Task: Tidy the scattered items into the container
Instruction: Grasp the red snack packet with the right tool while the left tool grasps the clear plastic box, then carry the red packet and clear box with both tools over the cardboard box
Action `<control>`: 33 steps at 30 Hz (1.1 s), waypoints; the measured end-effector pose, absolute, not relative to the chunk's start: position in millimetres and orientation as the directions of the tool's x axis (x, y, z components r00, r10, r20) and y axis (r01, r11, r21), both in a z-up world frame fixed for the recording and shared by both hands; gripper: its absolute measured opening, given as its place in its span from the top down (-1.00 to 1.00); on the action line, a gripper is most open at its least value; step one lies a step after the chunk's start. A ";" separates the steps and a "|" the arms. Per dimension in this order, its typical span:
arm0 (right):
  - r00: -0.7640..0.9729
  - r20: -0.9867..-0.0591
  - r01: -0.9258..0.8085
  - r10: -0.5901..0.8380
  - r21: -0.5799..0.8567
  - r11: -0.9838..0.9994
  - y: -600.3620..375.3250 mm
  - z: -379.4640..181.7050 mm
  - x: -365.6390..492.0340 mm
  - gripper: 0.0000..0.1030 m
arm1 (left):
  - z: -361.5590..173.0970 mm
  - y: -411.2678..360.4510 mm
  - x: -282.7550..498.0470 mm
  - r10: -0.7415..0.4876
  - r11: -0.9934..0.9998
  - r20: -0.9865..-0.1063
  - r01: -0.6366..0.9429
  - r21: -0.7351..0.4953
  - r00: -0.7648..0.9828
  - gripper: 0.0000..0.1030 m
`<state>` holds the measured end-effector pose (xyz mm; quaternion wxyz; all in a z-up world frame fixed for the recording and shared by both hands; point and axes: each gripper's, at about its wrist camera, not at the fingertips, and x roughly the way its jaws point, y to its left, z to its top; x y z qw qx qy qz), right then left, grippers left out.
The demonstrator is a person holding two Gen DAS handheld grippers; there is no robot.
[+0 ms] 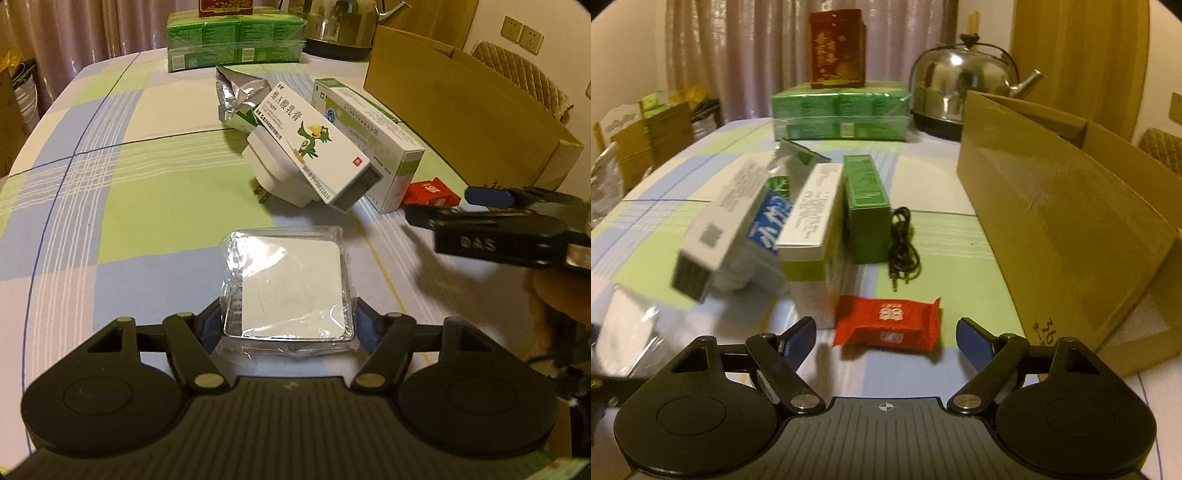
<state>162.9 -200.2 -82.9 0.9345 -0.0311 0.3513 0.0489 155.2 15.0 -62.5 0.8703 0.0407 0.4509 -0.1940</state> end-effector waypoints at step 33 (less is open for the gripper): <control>0.749 -0.650 -0.149 0.126 0.020 0.989 -212.4 -48.4 93.6 0.10 | -36.4 -4.5 120.8 -0.312 0.922 -0.771 0.373 -0.105 0.555 -0.28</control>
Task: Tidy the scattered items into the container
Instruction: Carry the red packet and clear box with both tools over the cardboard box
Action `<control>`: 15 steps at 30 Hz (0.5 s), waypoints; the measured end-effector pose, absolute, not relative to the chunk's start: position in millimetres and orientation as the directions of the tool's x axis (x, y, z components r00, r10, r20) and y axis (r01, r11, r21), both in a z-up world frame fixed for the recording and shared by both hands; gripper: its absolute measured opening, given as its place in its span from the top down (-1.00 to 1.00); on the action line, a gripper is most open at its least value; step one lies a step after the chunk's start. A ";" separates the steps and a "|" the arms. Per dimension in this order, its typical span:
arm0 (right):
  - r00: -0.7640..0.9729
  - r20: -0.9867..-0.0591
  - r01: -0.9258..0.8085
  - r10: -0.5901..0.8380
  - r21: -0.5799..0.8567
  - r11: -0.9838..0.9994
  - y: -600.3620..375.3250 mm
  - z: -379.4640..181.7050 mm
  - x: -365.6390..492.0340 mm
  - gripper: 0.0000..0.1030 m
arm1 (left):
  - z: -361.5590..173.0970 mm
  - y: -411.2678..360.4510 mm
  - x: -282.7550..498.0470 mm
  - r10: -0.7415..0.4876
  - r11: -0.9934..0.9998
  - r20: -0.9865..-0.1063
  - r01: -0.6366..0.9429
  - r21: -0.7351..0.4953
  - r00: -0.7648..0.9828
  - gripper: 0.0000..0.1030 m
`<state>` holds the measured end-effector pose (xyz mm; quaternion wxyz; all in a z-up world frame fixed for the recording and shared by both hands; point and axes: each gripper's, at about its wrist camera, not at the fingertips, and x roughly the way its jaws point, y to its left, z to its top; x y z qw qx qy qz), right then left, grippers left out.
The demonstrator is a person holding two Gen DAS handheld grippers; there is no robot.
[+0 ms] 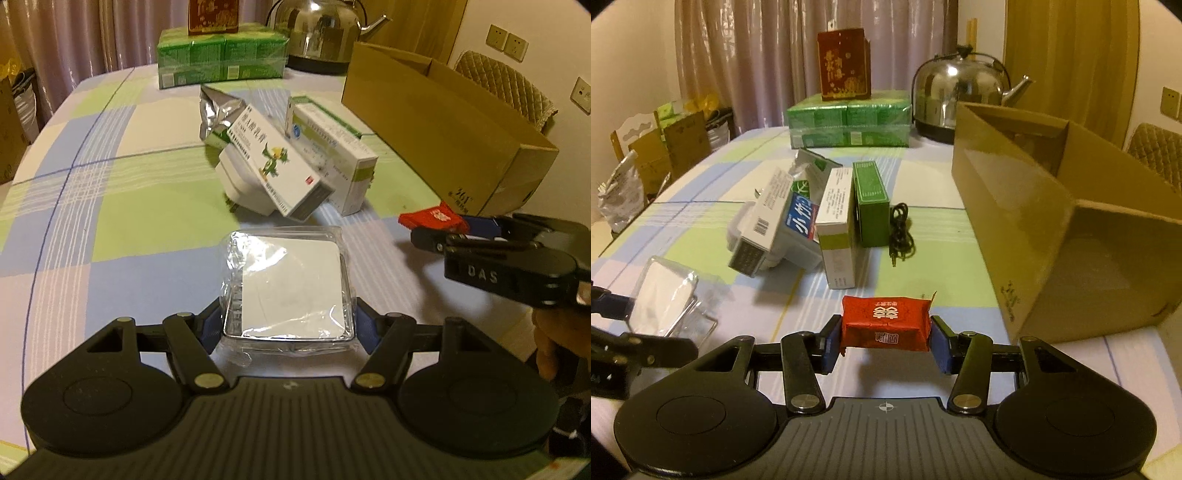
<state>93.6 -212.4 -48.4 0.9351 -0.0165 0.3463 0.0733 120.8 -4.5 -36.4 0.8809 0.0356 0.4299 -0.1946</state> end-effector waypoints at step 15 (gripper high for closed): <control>0.811 -0.575 -0.110 0.107 0.029 0.994 -233.0 -1.8 58.1 0.10 | 1.2 -20.3 93.6 -0.327 0.920 -0.734 0.377 -0.104 0.596 -0.28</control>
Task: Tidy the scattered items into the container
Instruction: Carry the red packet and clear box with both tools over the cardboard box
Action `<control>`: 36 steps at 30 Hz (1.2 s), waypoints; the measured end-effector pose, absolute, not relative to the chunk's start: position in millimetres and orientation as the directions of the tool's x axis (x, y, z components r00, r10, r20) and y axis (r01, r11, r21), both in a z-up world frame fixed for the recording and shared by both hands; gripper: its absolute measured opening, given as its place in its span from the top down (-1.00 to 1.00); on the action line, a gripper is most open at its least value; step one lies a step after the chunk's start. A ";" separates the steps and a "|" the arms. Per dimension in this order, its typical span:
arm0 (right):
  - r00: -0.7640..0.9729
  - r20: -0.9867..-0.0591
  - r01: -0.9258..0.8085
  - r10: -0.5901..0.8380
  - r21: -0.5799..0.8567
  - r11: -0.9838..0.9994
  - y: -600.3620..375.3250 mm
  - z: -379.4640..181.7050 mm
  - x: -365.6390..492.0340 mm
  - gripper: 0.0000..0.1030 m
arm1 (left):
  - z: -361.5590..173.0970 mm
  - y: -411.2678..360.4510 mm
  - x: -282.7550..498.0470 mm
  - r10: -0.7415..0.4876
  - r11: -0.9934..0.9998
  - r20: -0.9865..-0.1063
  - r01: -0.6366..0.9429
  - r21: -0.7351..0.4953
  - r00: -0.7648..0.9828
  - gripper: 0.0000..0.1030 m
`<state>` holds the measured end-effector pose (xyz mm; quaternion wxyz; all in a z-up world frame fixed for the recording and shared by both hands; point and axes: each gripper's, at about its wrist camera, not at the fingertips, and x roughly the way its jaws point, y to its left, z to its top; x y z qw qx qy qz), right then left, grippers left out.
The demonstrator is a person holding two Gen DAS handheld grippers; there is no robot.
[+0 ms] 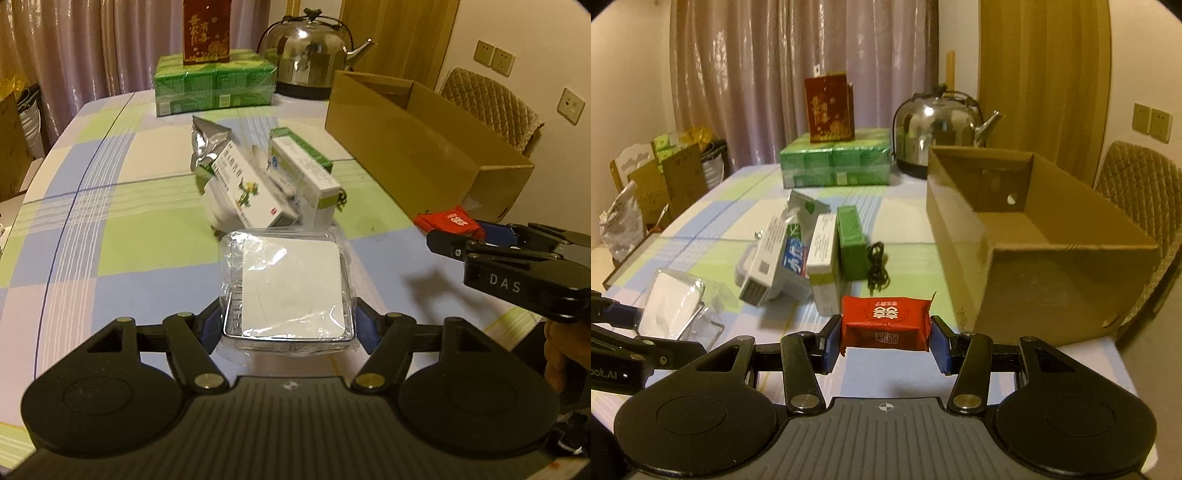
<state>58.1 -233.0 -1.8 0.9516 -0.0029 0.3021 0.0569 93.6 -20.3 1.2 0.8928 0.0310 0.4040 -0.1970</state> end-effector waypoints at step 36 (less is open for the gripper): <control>0.882 -0.450 0.141 -0.138 -0.028 0.990 -422.6 52.2 137.4 0.09 | 64.5 -262.3 206.6 -0.568 0.729 -0.631 0.678 -0.090 0.528 -0.29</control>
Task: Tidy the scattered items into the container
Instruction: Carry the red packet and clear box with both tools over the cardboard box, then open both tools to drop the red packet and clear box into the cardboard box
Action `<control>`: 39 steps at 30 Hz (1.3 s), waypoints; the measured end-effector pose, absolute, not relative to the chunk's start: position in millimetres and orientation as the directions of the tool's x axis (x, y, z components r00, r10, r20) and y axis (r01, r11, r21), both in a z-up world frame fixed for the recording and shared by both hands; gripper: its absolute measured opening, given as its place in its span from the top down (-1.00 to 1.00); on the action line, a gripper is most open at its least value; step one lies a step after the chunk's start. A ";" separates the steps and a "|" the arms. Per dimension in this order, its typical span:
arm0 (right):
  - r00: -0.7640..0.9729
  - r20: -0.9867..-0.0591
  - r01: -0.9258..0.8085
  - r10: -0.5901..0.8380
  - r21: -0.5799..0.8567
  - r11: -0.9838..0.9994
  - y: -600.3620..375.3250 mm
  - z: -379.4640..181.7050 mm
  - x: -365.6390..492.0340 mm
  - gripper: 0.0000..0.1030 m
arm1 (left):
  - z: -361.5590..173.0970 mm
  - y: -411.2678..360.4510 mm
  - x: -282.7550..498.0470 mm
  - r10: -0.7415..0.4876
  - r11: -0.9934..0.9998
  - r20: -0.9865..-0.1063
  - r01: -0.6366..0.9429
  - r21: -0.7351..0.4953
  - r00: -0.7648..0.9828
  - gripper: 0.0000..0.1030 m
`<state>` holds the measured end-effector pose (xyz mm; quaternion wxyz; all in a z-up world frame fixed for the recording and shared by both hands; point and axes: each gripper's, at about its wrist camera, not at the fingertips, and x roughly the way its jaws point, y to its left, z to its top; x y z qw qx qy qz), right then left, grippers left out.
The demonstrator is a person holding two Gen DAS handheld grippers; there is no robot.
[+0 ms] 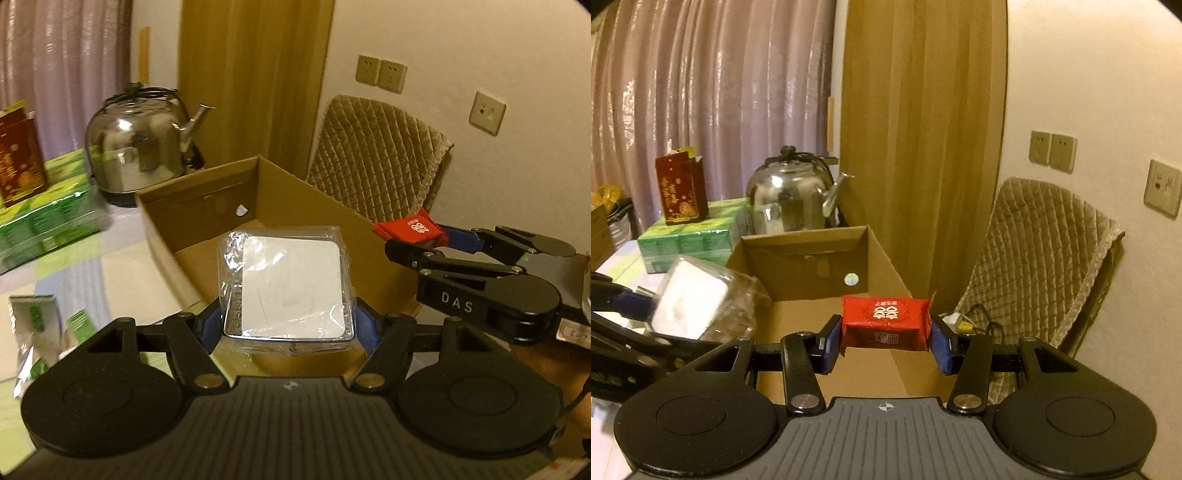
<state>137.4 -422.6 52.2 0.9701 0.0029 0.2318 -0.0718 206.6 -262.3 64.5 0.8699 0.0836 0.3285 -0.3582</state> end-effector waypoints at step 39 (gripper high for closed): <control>0.837 -0.548 0.023 -0.013 0.012 1.000 -406.1 24.5 161.8 0.01 | 61.3 -194.8 200.7 -0.471 0.828 -0.623 0.557 -0.066 0.625 -0.52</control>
